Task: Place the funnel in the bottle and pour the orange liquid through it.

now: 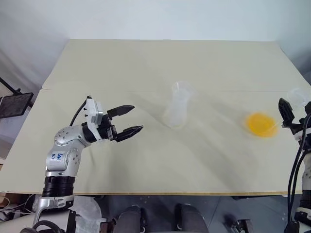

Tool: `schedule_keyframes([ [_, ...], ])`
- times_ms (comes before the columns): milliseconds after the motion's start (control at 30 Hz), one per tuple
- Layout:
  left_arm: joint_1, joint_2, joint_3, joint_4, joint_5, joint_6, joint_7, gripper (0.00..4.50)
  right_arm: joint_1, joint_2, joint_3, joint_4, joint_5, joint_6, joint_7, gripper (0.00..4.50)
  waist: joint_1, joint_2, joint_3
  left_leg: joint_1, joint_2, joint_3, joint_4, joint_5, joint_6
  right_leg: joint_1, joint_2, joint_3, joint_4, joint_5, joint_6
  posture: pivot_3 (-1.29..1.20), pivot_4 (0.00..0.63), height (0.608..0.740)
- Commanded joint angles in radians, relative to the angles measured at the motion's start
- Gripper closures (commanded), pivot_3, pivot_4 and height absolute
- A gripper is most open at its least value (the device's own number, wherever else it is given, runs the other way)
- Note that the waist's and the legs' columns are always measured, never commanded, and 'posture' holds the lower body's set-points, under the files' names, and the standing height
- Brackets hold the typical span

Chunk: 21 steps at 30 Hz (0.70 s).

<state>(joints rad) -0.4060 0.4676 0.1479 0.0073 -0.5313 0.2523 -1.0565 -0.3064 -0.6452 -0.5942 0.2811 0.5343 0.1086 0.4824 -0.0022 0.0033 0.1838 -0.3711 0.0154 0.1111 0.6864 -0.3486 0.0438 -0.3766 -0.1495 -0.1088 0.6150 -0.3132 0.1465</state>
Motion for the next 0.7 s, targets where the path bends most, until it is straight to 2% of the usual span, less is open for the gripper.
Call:
schedule_keyframes([
  [33,0.009,0.004,0.018,-0.045,-0.028,-0.017,0.005,0.03,-0.023,-0.027,-0.003,-0.004,0.000,-0.010,0.026,0.00,0.000,0.000,0.000,0.000,0.000,0.000,0.000,0.000,0.000,0.000,0.000,0.000,0.000,0.000,0.000,0.00,0.150,0.740],
  [400,0.002,-0.010,0.007,-0.024,-0.019,-0.045,0.010,0.03,-0.031,-0.016,0.007,-0.002,-0.010,-0.028,0.042,0.00,0.001,0.000,0.000,0.000,0.000,0.000,0.000,0.000,0.000,0.000,0.000,0.000,-0.001,0.000,0.000,0.00,0.150,0.740],
  [533,-0.003,-0.017,0.004,-0.016,-0.015,-0.054,0.011,0.00,-0.042,-0.012,0.008,0.007,-0.008,-0.042,0.044,0.88,0.001,0.000,0.000,0.000,0.000,0.000,0.000,0.000,0.000,0.000,0.000,0.000,-0.001,0.000,0.000,0.00,0.150,0.740],
  [633,-0.004,-0.019,0.002,-0.012,-0.012,-0.060,0.011,0.00,-0.044,-0.012,0.018,0.014,-0.013,-0.046,0.046,1.91,0.000,0.000,0.000,0.000,0.000,0.000,0.000,0.000,0.000,0.000,0.000,0.000,-0.001,0.000,0.000,0.00,0.150,0.740],
  [700,-0.005,-0.020,0.002,-0.009,-0.011,-0.066,0.011,0.00,-0.045,-0.012,0.023,0.019,-0.017,-0.049,0.046,2.08,0.000,0.000,0.000,0.000,0.000,0.000,0.000,0.000,0.000,0.000,0.000,0.000,-0.001,0.000,0.000,0.00,0.150,0.740],
])
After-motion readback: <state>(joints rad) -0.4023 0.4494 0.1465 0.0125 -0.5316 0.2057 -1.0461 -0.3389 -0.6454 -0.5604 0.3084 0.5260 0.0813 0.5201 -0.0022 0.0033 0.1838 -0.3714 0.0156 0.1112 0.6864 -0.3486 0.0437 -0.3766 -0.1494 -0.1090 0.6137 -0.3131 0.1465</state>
